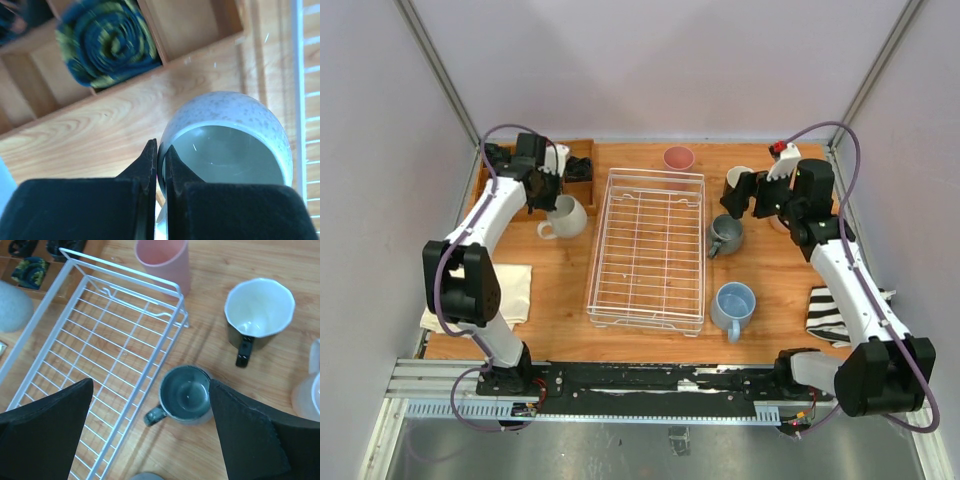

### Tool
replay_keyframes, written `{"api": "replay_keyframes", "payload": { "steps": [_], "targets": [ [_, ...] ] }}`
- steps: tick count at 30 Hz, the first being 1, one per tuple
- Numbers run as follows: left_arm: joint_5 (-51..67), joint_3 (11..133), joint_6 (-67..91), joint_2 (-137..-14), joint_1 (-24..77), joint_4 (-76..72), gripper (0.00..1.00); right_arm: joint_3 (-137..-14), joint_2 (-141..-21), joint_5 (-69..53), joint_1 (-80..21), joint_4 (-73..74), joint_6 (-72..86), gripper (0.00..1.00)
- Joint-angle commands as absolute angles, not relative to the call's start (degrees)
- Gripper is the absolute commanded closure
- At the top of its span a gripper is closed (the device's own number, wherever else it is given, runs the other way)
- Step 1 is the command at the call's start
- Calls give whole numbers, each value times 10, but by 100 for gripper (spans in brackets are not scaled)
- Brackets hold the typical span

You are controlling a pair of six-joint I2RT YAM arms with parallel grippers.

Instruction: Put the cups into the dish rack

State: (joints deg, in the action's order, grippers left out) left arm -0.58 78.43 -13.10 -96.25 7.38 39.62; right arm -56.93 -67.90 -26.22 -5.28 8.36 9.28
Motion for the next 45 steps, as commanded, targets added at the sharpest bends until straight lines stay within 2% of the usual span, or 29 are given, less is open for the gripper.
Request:
{"api": "replay_keyframes", "payload": {
  "steps": [1,5,9,15,20,25,28,36,45],
  "targets": [
    [68,891,-81,-923,57,410,100,-622,-690,-292,-92,117,110,1],
    [180,923,-15,-901,56,388,100,-672,-711,-330,-118,149,148,4],
    [287,883,95,-857,56,281,99,-706,-740,-429,-126,128,244,7],
    [396,765,328,-781,58,32,99,-655,-745,-545,-165,-109,461,5],
    [408,741,463,-762,70,-52,99,-621,-767,-548,-218,-260,533,5],
    [408,668,635,-748,105,-224,100,-604,-783,-522,-277,-336,489,8],
    [393,636,691,-746,132,-276,99,-592,-789,-502,-292,-371,478,10],
    [360,592,736,-713,162,-293,99,-580,-808,-471,-301,-455,477,14],
    [339,583,729,-698,164,-285,100,-602,-854,-461,-318,-516,519,31]
  ]
}}
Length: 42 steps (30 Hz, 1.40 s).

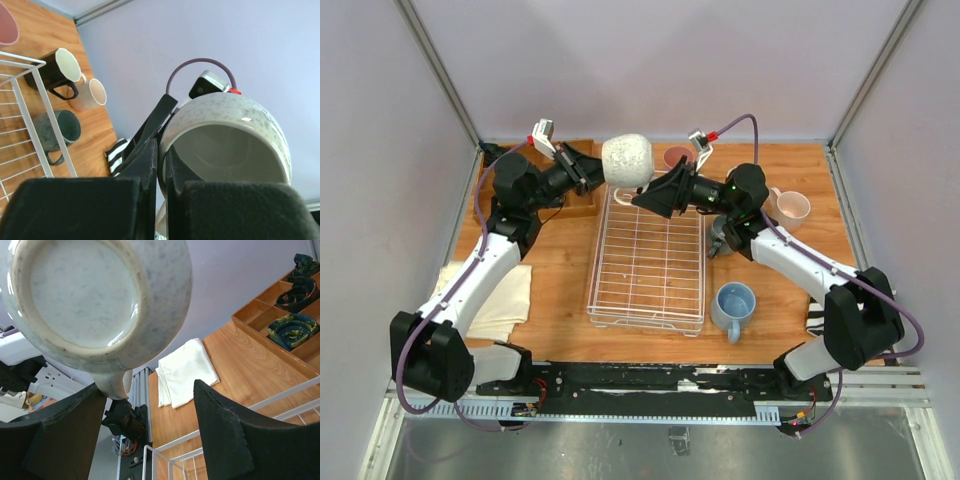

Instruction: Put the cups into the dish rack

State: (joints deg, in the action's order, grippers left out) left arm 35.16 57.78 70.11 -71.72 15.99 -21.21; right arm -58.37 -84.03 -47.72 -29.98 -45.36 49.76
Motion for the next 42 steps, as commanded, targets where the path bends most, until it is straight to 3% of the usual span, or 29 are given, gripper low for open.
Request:
{"api": "replay_keyframes", "payload": {
  "steps": [1,8,12,42],
  "targets": [
    [335,579,732,-698,164,-293,99,-603,-857,-455,-321,-527,525,31],
    [311,552,733,-689,164,-310,99,-622,-876,-436,-337,-568,547,32],
    [308,544,731,-688,164,-313,99,-631,-882,-432,-338,-576,549,39],
    [258,527,760,-697,165,-368,99,-659,-931,-396,-362,-619,572,44]
  ]
}}
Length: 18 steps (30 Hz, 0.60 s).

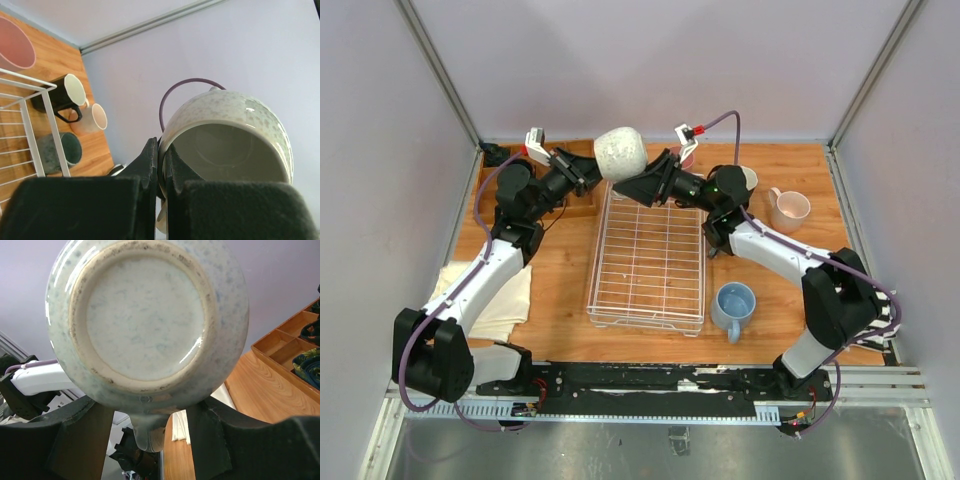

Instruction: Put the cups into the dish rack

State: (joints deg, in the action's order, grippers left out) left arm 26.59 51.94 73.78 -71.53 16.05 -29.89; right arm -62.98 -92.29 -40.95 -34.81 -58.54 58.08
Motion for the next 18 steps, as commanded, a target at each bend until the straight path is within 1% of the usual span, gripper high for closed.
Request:
{"api": "replay_keyframes", "payload": {
  "steps": [1,3,5,10,14,16,18],
  "targets": [
    [258,528,760,-698,165,-369,99,-659,-932,-395,-362,-621,571,44],
    [257,529,759,-697,165,-366,99,-657,-932,-387,-364,-624,570,45],
    [257,527,758,-696,165,-365,99,-657,-932,-382,-363,-623,567,48],
    [251,512,761,-690,167,-372,99,-658,-939,-361,-364,-634,572,67],
    [245,503,757,-685,170,-372,99,-661,-947,-348,-364,-643,582,73],
    [241,497,756,-681,171,-374,100,-663,-951,-344,-364,-646,587,79],
    [239,490,755,-678,171,-376,99,-664,-952,-338,-366,-649,591,81]
  ]
}}
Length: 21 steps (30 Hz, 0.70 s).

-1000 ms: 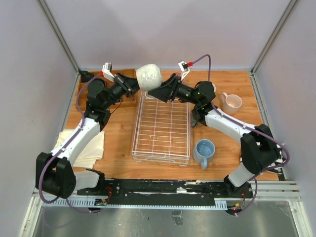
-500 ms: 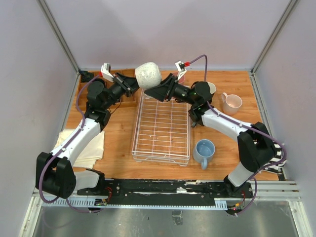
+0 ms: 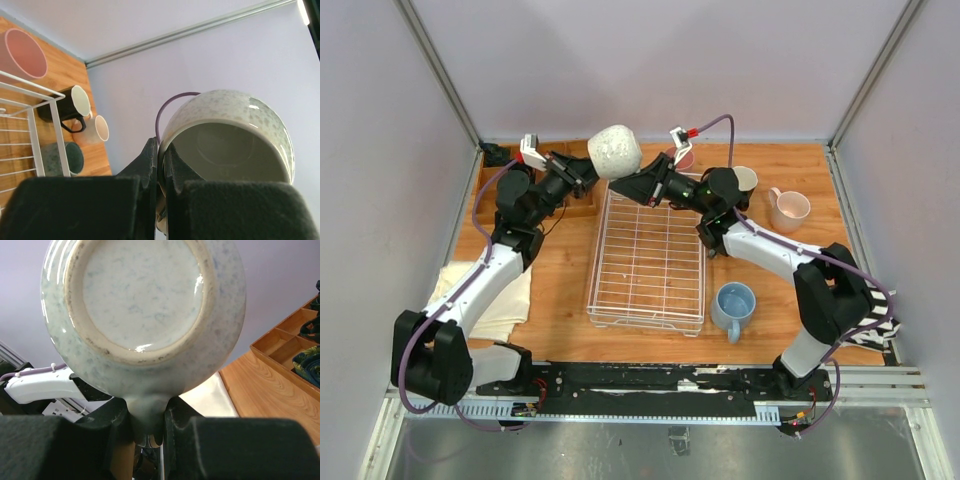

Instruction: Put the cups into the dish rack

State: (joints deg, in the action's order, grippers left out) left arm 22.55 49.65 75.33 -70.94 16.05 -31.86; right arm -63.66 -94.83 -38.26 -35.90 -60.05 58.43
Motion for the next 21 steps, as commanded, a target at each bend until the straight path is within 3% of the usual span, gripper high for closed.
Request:
{"api": "replay_keyframes", "payload": {
  "steps": [1,3,6,10,21],
  "targets": [
    [238,488,755,-678,172,-377,99,-664,-953,-334,-365,-649,592,83],
    [237,482,754,-675,172,-378,100,-662,-952,-328,-366,-650,592,87],
    [237,476,753,-672,172,-379,100,-657,-947,-319,-366,-644,584,99],
    [238,474,743,-669,172,-361,98,-655,-933,-319,-364,-618,566,99],
    [209,486,660,-649,171,-247,52,-649,-883,-328,-334,-489,483,99]
  ]
}}
